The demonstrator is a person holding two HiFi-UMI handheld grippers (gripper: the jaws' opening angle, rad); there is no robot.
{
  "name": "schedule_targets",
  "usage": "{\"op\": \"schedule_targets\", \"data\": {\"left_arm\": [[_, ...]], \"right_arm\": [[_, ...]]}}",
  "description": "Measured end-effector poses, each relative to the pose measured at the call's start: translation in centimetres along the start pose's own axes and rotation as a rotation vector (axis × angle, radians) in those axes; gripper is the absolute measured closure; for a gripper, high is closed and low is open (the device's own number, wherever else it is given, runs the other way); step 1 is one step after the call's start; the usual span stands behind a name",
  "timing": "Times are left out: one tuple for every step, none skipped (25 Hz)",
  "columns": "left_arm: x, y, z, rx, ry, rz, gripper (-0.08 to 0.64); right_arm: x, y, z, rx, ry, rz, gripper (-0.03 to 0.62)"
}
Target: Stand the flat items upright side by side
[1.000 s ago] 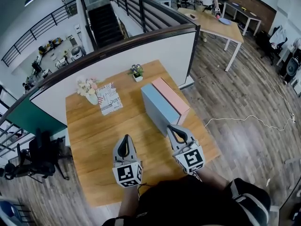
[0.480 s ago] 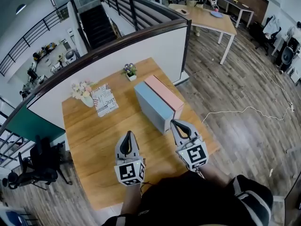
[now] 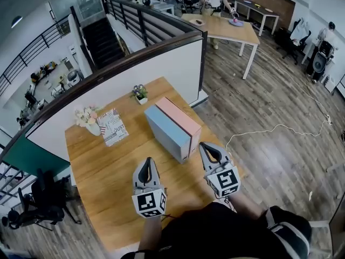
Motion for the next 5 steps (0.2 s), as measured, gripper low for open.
{"op": "schedule_targets", "data": {"left_arm": [[0.2, -0.1, 0.0, 0.001, -0.003, -0.005, 0.554], [0.4, -0.2, 0.1, 0.002, -0.008, -0.01, 0.554], [0.8, -0.4, 0.2, 0.003, -0.014, -0.017, 0.554], [1.1, -0.5, 0.3, 0.005, -0.02, -0.024, 0.554], [1.4, -0.7, 0.3, 0.007, -0.026, -0.031, 0.554]], "right_arm": [[0.0, -0.2, 0.0, -0.008, -0.003, -0.007, 0.588], [0.0, -0.4, 0.0, -0.013, -0.005, -0.013, 0.588], [0.0, -0.5, 0.1, -0.015, -0.006, -0.017, 0.588], [0.1, -0.5, 0.3, -0.014, -0.006, -0.02, 0.588], [0.1, -0.6, 0.4, -0.012, -0.005, -0.023, 0.588]]}}
Point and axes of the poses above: the fingertips, and each gripper's own axes: x forward along the fingers, y to its left, z out of its top, the point moved 8 cm from there along -x, backward along the fingers, and after that the axes turned 2 degrees about y, right-handed, at the moved point
